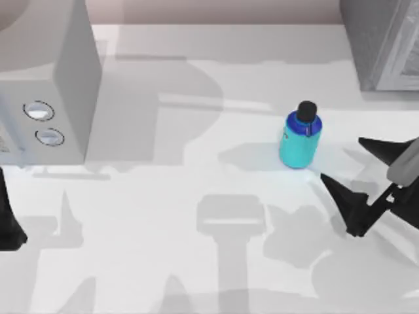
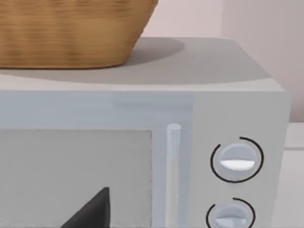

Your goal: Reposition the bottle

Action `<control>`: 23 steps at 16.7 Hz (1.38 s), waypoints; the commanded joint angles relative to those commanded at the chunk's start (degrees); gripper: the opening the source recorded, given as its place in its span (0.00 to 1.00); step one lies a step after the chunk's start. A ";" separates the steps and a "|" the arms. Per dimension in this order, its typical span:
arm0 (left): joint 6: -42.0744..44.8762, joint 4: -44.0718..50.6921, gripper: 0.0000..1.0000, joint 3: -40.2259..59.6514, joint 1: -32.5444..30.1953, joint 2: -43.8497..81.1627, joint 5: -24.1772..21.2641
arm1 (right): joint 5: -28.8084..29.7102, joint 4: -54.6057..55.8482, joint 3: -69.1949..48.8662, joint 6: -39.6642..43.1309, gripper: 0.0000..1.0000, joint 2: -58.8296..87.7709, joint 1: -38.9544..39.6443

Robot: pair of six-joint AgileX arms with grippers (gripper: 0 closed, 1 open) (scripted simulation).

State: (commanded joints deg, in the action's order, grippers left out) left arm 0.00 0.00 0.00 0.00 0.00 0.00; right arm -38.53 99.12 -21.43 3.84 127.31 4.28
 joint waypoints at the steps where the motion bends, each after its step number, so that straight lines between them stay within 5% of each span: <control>1: 0.00 0.00 1.00 0.00 0.00 0.00 0.00 | 0.00 0.00 0.00 0.00 1.00 0.00 0.00; 19: 0.00 0.00 1.00 0.00 0.00 0.00 0.00 | 11.18 -13.74 -19.89 -1.44 1.00 5.48 11.18; 23: 0.00 0.00 1.00 0.00 0.00 0.00 0.00 | 11.18 -13.74 -19.89 -1.44 0.70 5.48 11.18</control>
State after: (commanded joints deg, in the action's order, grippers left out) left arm 0.00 0.00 0.00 0.00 0.00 0.00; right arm -27.35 85.39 -41.32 2.40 132.79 15.46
